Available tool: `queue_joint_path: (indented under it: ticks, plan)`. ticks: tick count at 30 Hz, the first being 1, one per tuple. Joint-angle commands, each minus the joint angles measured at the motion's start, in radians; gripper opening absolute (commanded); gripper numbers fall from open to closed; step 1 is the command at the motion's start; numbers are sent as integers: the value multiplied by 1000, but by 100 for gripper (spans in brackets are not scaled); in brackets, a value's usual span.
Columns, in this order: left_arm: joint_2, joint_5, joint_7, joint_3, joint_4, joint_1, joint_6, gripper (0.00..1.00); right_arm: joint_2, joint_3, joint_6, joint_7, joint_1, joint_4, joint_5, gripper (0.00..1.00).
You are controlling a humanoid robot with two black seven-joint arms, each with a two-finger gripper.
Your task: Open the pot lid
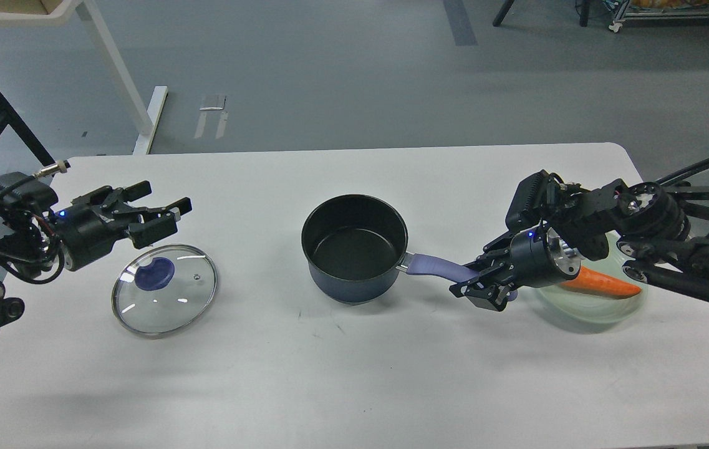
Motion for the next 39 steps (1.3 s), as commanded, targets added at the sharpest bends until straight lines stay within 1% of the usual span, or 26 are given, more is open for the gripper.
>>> queue_joint_path:
  ticks: [1, 2, 3, 7, 9, 10, 13, 15, 16, 19, 22, 25, 29, 32, 34, 36, 39]
  plan:
    - [-3, -17, 0, 0, -2, -21, -7, 99, -5, 3, -2, 0, 1, 2, 6, 87]
    - [-3, -17, 0, 0, -2, -24, -9, 99, -10, 3, -2, 0, 5, 3, 11, 95]
    - [-3, -17, 0, 0, -2, -29, -9, 99, -16, 3, -2, 0, 8, 6, 14, 97]
    - [-4, -46, 0, -5, -2, -41, -36, 99, -83, 16, -5, 0, 27, 35, 58, 97]
    - [-9, -133, 0, -38, -7, -43, -76, 99, -131, 24, -7, 0, 55, 66, 139, 97]
    - [-7, -190, 0, -57, -14, -41, -108, 99, -152, 27, -8, 0, 66, 77, 184, 97]
    - [-4, -415, 0, -103, -22, -40, -271, 99, -224, 110, -11, 0, 67, 80, 370, 97]
    - [-4, -576, 0, -123, -19, -40, -344, 99, -278, 170, -13, 0, 52, 74, 516, 97]
    - [-6, -642, 0, -124, -16, -38, -362, 99, -292, 190, -14, 0, 38, 71, 588, 97]
    - [-9, -851, 0, -127, -11, -38, -371, 99, -312, 237, -57, 0, -17, 65, 889, 98]
    - [-25, -1015, 0, -127, -7, -35, -372, 99, -310, 256, -128, 0, -70, 51, 1203, 98]
    - [-58, -1122, 0, -135, 18, -29, -377, 99, -303, 270, -181, 0, -106, 42, 1421, 99]
    - [-101, -1212, 0, -160, 78, 17, -408, 99, -278, 296, -188, 0, -170, 19, 1659, 99]
    - [-145, -1242, 0, -224, 139, 72, -472, 99, -269, 328, -178, 0, -238, -3, 1759, 100]
    - [-186, -1249, 0, -308, 197, 112, -529, 99, -249, 375, -156, 0, -311, -26, 1813, 100]
    - [-225, -1259, 0, -431, 230, 167, -598, 99, -200, 441, -75, 0, -402, -72, 1835, 100]
    - [-246, -1267, 0, -561, 231, 233, -668, 99, -162, 547, 74, 0, -504, -144, 1850, 100]
